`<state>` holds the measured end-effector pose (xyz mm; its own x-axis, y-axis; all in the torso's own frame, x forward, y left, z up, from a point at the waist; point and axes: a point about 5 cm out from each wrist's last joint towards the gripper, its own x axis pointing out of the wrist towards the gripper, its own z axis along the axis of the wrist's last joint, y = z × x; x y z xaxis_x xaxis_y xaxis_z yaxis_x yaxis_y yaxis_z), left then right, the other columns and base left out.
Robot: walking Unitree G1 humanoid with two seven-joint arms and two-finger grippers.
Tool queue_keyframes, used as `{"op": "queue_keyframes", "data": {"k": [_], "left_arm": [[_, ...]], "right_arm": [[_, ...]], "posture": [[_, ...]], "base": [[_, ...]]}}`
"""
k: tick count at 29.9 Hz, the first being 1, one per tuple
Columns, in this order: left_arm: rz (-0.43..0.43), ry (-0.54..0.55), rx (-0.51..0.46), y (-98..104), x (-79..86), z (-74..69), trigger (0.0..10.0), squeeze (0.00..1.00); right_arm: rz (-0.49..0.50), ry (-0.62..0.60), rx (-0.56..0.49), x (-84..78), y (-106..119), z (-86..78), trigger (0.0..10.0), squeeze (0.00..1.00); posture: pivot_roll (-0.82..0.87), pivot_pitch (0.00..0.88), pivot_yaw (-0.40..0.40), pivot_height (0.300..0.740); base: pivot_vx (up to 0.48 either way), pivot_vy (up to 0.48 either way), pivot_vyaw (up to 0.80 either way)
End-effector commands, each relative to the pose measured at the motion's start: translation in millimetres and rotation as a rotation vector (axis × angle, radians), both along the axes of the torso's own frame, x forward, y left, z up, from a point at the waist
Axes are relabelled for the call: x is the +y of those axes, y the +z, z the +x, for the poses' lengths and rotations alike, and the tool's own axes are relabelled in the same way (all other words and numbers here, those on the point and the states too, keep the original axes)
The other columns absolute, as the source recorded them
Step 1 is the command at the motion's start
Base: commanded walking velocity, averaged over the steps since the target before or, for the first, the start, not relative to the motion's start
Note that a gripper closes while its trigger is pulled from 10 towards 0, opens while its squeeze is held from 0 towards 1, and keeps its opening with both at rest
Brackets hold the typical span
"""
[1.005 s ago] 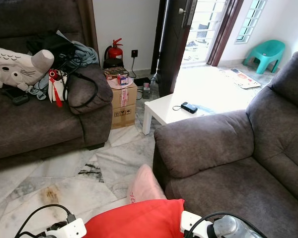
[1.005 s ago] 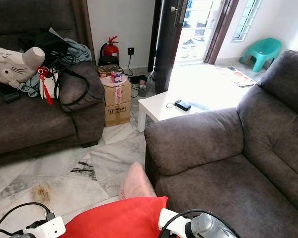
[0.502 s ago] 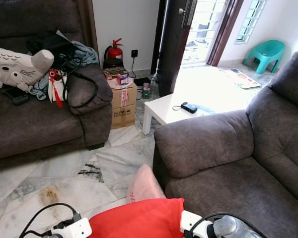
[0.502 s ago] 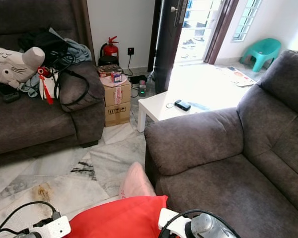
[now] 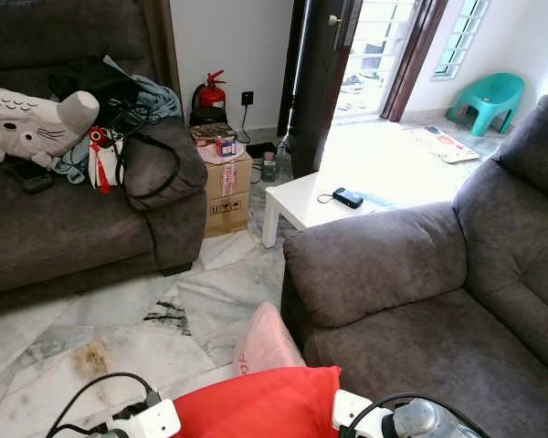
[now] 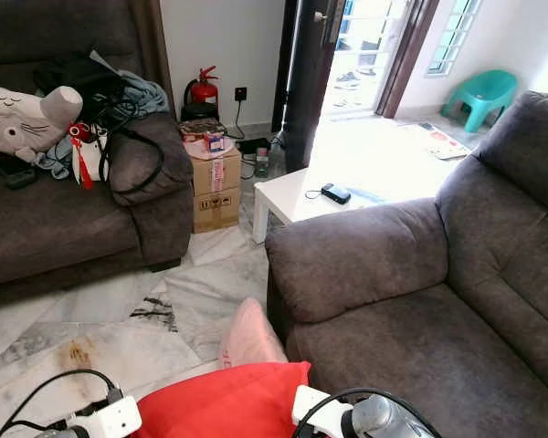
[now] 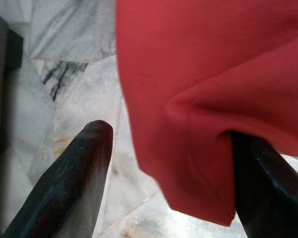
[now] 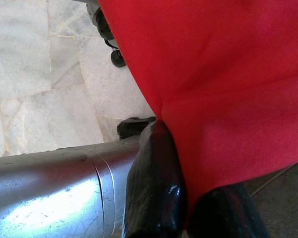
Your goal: Move the pillow to the sofa from floor
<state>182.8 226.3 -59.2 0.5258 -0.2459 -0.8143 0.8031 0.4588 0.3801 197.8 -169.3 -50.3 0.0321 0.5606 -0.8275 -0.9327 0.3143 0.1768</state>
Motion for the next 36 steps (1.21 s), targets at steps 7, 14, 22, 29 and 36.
{"op": "queue_keyframes", "data": {"k": [7,14,22,29,36], "left_arm": [[-0.067,-0.037,0.080,-2.4,-4.3,-7.9,10.0,0.00],[-0.053,-0.041,0.066,-1.8,-2.6,-7.0,0.0,0.00],[-0.066,-0.056,0.075,-1.1,-3.9,-6.7,0.0,0.00],[-0.072,-0.063,0.092,-2.5,-5.1,-8.8,0.0,0.00],[-0.068,-0.063,0.103,-4.7,-5.6,-11.6,0.0,0.00]], "right_arm": [[-0.035,0.002,0.003,-8.1,0.6,1.4,10.0,0.00],[-0.030,0.007,-0.002,-6.1,2.0,3.4,10.0,0.00],[-0.031,0.007,-0.004,-6.1,2.6,3.9,10.0,0.00],[-0.027,0.004,-0.003,-6.8,3.5,4.0,10.0,0.00],[-0.026,0.000,-0.007,-6.5,3.6,4.3,10.0,0.00]], "posture": [[0.18,0.000,-0.139,0.740],[0.17,0.000,-0.140,0.740],[0.17,0.000,-0.138,0.740],[0.17,0.000,-0.136,0.740],[0.17,0.000,-0.134,0.740]], "base": [[0.000,0.000,0.00],[0.000,0.000,0.00],[0.000,0.000,0.00],[0.000,0.000,0.00],[0.000,0.000,0.00]]}}
